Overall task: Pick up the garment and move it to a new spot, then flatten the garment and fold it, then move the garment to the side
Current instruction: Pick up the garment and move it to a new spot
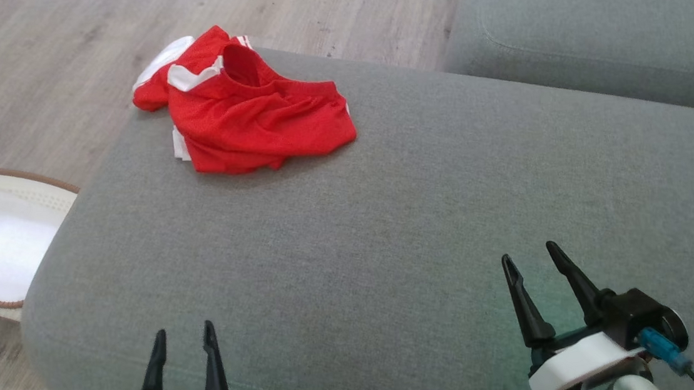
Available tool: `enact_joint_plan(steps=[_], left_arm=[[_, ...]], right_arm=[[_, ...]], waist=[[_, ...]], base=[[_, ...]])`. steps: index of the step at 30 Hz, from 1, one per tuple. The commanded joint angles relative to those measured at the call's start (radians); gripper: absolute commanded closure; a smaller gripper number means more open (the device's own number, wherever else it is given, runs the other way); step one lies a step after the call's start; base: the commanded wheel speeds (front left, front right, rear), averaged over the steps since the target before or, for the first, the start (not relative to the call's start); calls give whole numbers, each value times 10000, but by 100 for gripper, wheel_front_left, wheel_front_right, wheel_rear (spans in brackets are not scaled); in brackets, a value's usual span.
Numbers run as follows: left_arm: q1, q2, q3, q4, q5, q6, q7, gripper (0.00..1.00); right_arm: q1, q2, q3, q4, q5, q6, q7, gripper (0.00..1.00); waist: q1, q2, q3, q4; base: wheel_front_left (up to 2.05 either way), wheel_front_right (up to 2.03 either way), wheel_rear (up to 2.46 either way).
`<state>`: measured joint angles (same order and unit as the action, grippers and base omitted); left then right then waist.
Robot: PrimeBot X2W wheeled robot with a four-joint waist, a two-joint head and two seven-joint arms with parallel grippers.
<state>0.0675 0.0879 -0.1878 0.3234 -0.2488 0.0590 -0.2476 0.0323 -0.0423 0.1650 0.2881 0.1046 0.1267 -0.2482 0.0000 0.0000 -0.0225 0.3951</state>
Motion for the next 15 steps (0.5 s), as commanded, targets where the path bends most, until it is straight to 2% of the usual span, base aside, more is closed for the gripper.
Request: enact_joint_plan(steps=[1,6,10,12,15], left_arm=[[-334,130,458,-363,-123,66,-62,0],[-516,134,715,-1185,-360,161,-86,0],[-1329,506,1070,-2395,-518,58,-13,0],[-2052,895,1360,-2990,-633,-50,241,0],[-3486,1787,1847,-3582,-613,-176,860,0]], right_arm=[[-317,-79,225,-367,-69,40,-136,0],[-373,-79,-24,-620,-288,40,-136,0],[-491,-79,-164,-896,-492,40,-136,0],[-575,-79,-215,-1047,-605,40,-136,0],[-757,-79,-235,-1247,-812,40,-136,0]], waist=[[0,0,107,-94],[0,0,413,-282],[0,0,804,-440],[0,0,1045,-551],[0,0,1508,-787]], base=[[0,0,0],[0,0,0],[0,0,0],[0,0,0],[0,0,0]])
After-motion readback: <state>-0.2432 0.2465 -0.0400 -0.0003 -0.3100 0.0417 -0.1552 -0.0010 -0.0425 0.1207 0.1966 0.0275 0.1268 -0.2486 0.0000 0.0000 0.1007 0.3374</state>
